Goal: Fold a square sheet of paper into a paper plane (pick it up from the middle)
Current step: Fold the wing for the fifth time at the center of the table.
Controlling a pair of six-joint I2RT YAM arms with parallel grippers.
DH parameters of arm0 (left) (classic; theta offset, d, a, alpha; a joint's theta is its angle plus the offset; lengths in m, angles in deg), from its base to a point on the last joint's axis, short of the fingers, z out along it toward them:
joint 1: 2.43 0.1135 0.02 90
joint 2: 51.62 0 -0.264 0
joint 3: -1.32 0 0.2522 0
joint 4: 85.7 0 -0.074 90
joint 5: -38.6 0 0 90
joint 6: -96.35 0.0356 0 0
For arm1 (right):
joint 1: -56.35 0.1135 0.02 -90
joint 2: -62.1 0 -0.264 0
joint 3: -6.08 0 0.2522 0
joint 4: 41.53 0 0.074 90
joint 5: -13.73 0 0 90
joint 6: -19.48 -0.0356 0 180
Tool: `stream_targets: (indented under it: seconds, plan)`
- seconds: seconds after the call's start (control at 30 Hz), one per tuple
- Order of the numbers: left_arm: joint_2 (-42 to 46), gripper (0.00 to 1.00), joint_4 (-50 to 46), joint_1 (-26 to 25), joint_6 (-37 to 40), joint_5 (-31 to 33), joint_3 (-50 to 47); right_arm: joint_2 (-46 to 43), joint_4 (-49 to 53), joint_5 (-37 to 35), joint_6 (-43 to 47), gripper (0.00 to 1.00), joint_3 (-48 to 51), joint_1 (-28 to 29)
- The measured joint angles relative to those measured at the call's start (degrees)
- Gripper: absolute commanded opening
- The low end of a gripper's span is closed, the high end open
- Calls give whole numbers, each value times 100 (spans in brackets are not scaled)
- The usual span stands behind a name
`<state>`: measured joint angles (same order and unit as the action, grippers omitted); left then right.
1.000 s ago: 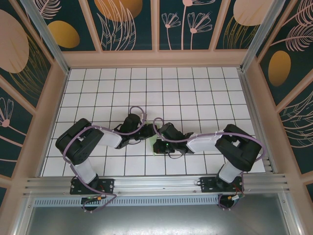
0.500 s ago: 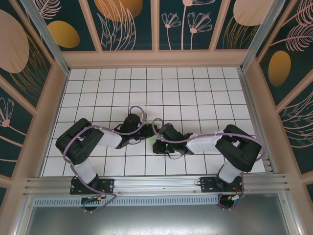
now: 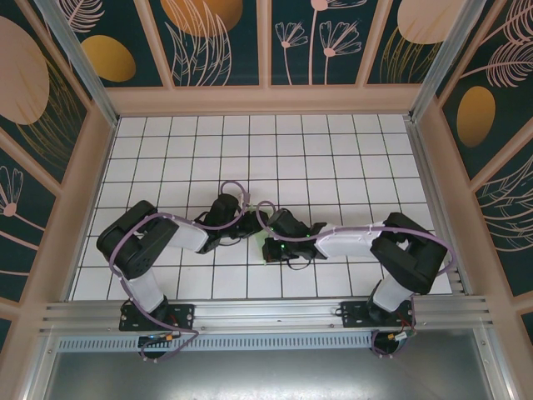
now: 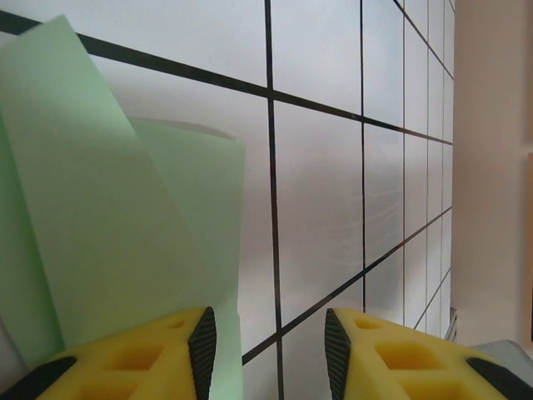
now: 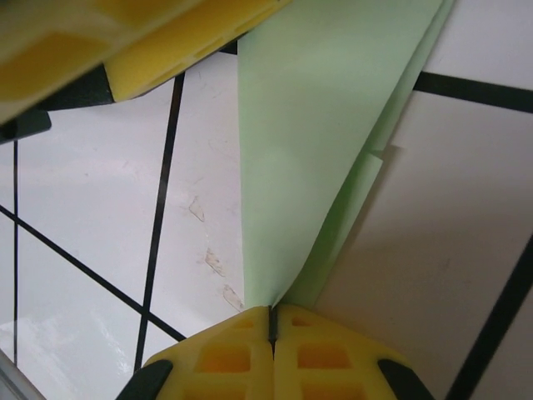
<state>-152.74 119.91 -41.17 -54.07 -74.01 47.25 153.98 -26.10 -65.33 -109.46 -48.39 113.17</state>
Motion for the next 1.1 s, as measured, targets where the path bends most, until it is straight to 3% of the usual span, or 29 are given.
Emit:
stream_targets:
  seconds: [0.33,0.63,1.1]
  plan:
    - [-42,41,313,0,-400,79,-122,-208,50,133,-31,13,79,-61]
    - [-42,41,396,-2,-529,168,-164,-365,-428,267,-509,6,525,-63]
    - [-39,41,391,-4,-549,199,-164,-61,-31,79,-378,9,146,151]
